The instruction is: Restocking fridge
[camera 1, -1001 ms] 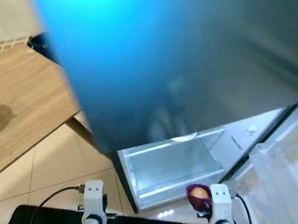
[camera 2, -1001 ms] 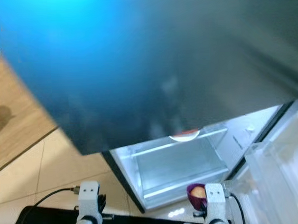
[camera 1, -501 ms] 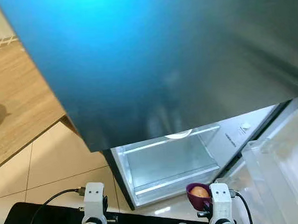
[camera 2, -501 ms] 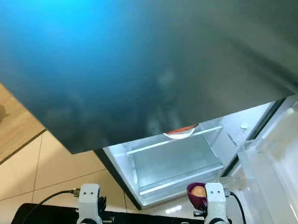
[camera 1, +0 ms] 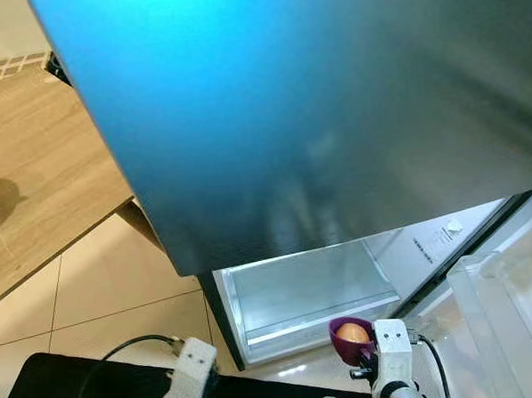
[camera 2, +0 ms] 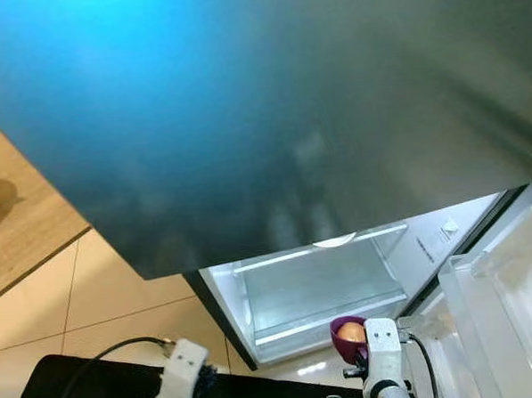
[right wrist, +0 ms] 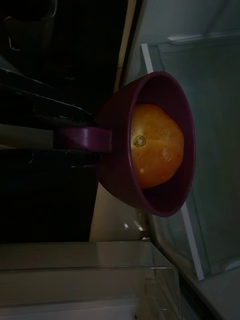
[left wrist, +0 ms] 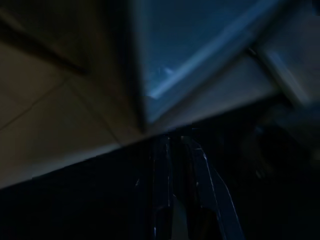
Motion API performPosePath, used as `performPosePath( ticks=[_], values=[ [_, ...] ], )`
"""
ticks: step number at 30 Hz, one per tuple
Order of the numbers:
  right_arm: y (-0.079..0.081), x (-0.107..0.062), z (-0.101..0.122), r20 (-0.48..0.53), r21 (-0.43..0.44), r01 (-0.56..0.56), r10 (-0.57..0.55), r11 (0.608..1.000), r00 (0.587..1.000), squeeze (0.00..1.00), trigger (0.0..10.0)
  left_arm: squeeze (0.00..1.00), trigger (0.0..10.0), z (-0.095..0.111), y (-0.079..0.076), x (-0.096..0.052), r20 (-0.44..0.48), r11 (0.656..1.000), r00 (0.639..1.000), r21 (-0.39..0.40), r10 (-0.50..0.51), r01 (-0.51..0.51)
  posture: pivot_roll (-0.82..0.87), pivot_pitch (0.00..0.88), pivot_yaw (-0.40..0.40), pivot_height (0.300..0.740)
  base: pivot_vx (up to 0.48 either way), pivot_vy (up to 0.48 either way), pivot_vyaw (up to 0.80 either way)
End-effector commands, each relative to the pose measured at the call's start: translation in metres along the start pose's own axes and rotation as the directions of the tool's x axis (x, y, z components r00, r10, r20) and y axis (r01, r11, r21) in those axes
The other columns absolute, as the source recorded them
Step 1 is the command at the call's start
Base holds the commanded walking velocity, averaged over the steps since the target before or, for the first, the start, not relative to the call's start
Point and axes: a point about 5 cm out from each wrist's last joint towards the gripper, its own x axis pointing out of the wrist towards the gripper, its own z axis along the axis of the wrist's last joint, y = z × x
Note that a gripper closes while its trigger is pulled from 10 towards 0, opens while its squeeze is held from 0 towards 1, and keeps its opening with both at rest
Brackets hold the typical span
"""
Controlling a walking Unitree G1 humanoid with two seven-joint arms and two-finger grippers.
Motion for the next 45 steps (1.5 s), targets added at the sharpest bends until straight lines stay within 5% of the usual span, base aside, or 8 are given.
performPosePath(
  ticks=[1,16,33,45],
  values=[
    [0.001,-0.001,0.0,0.028,0.024,-0.004,0.003,1.0,1.0,0.0,10.0,0.0,10.0,-0.008,-0.001,-0.005,-0.03,1.0,1.0,0.021,-0.011,0.011,-0.15,0.162,0.045,0.723,0.0,0.0,0.0],
    [0.0,0.002,0.013,0.093,0.04,-0.009,0.006,0.999,0.996,0.0,10.0,0.0,10.0,0.001,-0.002,0.0,0.005,0.999,1.0,0.035,-0.027,0.027,-0.16,0.172,0.054,0.689,0.0,0.0,0.0],
    [0.004,0.005,0.047,0.288,0.048,-0.11,0.091,0.993,0.953,0.0,10.0,0.0,10.0,0.008,0.007,0.003,0.024,0.999,1.0,0.047,-0.019,0.018,-0.16,0.173,0.052,0.674,0.0,0.0,0.0],
    [0.007,0.004,0.038,0.253,0.05,-0.104,0.088,0.993,0.964,0.0,10.0,0.0,10.0,0.017,0.004,0.007,0.084,1.0,0.996,0.03,0.007,-0.01,-0.16,0.173,0.056,0.674,0.0,0.0,0.0]
  ],
)
